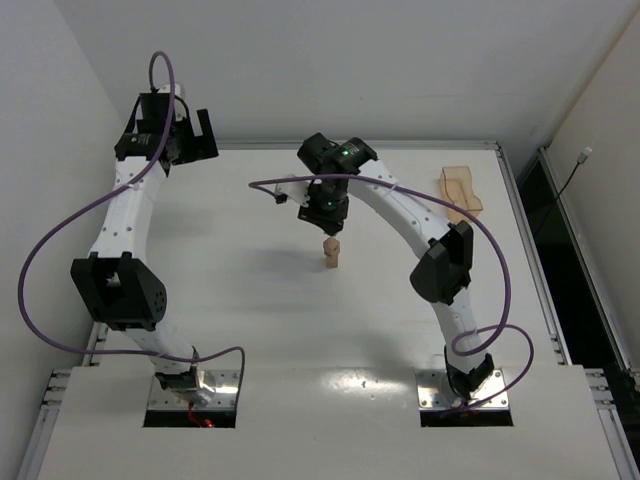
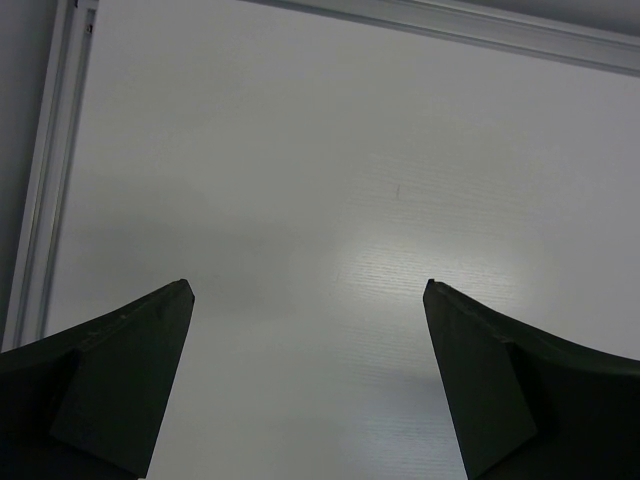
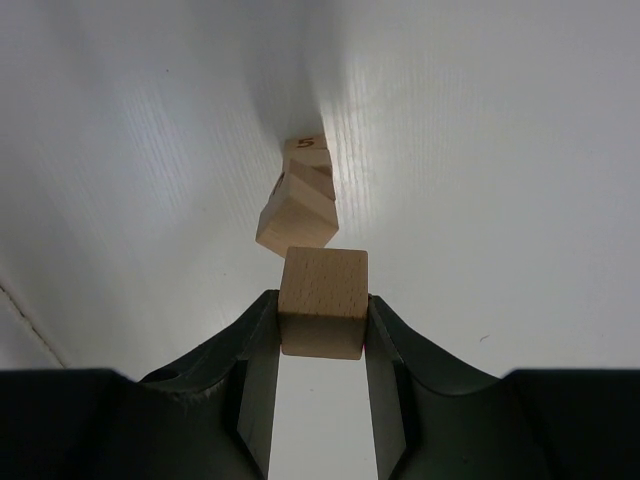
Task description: Build the wood block tower
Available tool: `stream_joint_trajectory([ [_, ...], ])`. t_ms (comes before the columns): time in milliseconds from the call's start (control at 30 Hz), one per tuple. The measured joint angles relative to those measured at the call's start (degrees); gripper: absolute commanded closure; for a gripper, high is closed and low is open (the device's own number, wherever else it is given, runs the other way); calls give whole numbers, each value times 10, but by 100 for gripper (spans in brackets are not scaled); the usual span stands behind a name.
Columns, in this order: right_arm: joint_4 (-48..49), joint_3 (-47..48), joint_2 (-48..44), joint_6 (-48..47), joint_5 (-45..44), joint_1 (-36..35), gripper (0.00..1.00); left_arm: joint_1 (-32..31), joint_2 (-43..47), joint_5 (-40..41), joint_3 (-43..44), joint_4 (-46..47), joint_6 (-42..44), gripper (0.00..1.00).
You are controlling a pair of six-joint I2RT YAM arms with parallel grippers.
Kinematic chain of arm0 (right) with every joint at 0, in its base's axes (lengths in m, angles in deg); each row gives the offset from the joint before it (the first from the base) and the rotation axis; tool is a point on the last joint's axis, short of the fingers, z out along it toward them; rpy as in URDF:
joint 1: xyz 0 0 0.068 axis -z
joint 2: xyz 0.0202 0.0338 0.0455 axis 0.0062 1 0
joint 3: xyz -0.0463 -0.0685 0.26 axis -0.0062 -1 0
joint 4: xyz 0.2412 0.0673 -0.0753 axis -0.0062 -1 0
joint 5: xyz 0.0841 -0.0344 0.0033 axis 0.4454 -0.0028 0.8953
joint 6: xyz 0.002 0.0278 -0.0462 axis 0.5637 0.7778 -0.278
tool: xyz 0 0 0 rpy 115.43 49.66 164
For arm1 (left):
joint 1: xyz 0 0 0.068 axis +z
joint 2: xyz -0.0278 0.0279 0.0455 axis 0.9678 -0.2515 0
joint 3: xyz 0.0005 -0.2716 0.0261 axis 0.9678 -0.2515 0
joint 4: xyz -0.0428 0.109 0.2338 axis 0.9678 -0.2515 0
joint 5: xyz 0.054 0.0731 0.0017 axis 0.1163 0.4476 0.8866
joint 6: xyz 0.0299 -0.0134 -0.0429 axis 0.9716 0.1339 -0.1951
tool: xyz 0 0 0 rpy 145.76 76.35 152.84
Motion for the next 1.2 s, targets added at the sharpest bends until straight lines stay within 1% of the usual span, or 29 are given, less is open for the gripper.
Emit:
stream_joint_trajectory([
  [300, 0, -2, 0, -5, 0, -11, 100, 4, 0, -2, -10, 0, -2, 1],
  [467, 0, -11, 4, -7, -5, -14, 96, 4, 0, -5, -13, 1, -6, 1],
  [567, 0, -13, 9, -7, -7, -14, 96, 4, 0, -7, -21, 1, -8, 1],
  [600, 0, -14, 10, -7, -7, -14, 94, 4, 0, -7, -23, 1, -8, 1],
  [967, 0, -28, 16, -9, -19, -14, 94, 4, 0, -15, -24, 1, -9, 1],
  [1200, 0, -30, 17, -9, -19, -14, 92, 4, 0, -18, -24, 2, -9, 1],
])
